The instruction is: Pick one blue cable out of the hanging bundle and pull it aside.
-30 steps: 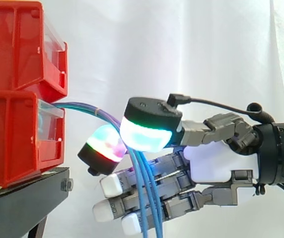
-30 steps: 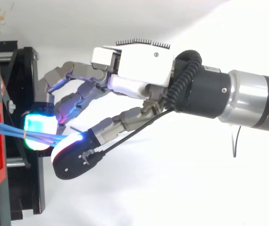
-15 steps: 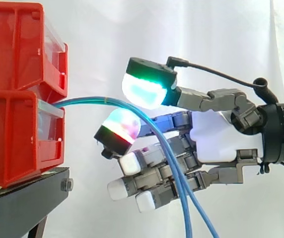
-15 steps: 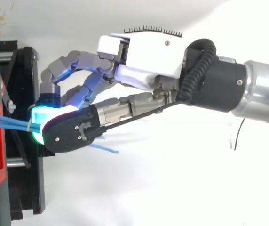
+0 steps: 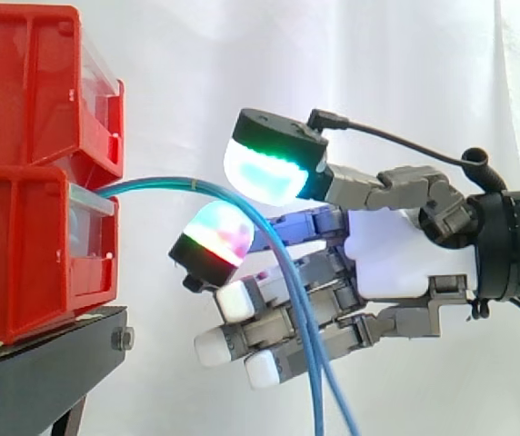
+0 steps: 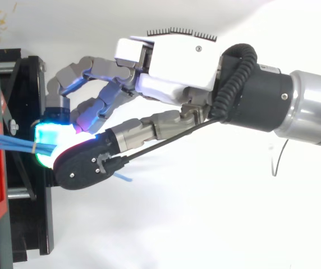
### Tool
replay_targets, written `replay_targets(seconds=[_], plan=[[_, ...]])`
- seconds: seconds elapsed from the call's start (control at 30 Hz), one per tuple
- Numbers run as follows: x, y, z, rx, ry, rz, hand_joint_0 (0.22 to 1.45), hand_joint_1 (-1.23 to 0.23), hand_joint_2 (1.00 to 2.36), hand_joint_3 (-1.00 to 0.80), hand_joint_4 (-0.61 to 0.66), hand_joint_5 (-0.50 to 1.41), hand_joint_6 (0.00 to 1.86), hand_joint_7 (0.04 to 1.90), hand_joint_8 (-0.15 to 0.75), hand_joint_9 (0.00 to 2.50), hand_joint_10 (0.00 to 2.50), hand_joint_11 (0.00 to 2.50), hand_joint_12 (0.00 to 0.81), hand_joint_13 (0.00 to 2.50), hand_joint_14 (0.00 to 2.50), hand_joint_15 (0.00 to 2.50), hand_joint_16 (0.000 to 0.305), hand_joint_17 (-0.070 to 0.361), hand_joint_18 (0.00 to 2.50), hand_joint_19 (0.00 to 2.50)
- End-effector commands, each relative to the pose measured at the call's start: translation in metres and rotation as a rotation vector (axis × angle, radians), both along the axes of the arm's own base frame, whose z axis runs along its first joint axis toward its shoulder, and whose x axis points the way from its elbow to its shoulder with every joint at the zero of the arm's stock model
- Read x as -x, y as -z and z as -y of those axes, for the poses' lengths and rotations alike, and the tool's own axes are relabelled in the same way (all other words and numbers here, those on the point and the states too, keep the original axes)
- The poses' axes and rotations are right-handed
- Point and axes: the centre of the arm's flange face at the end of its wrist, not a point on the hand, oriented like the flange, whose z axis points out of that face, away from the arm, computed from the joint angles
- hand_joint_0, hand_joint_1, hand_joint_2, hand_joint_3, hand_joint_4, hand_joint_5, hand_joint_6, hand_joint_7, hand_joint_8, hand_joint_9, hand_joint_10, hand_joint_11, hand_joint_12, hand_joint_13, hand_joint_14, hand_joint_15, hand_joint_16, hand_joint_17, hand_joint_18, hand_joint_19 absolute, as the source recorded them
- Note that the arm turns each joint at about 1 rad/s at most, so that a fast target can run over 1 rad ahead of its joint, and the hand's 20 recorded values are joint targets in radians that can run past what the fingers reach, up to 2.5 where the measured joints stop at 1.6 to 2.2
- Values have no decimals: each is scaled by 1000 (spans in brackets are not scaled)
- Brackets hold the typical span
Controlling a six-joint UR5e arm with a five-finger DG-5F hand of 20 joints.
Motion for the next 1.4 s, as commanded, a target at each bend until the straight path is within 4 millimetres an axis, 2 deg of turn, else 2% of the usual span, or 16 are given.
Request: replay_targets(seconds=[0.0,0.07,0.67,1.0,1.23,1.37], plan=[[-2,15,-1,-2,-1,-14,520,-710,1000,-497,124,-140,840,910,353,1012,13,420,393,721,15,409,52,116,669,549],[-4,24,-2,-4,-4,-18,515,-708,1000,-500,127,-139,834,915,352,1012,15,415,395,722,15,411,52,117,674,545],[-11,18,-12,7,-6,41,495,-667,1000,-500,144,-122,773,909,359,1015,13,412,403,731,16,413,54,121,687,557],[-12,16,-14,3,3,48,541,-654,1003,-450,127,-111,740,982,356,1021,13,421,389,737,15,424,51,114,680,561],[-14,12,-15,1,0,56,591,-746,1012,-329,82,-134,826,1029,348,1021,14,441,378,742,16,420,49,109,689,557],[-14,12,-15,1,-1,56,630,-854,1019,-233,47,-145,866,1076,340,1010,15,457,375,745,17,409,47,106,712,537]])
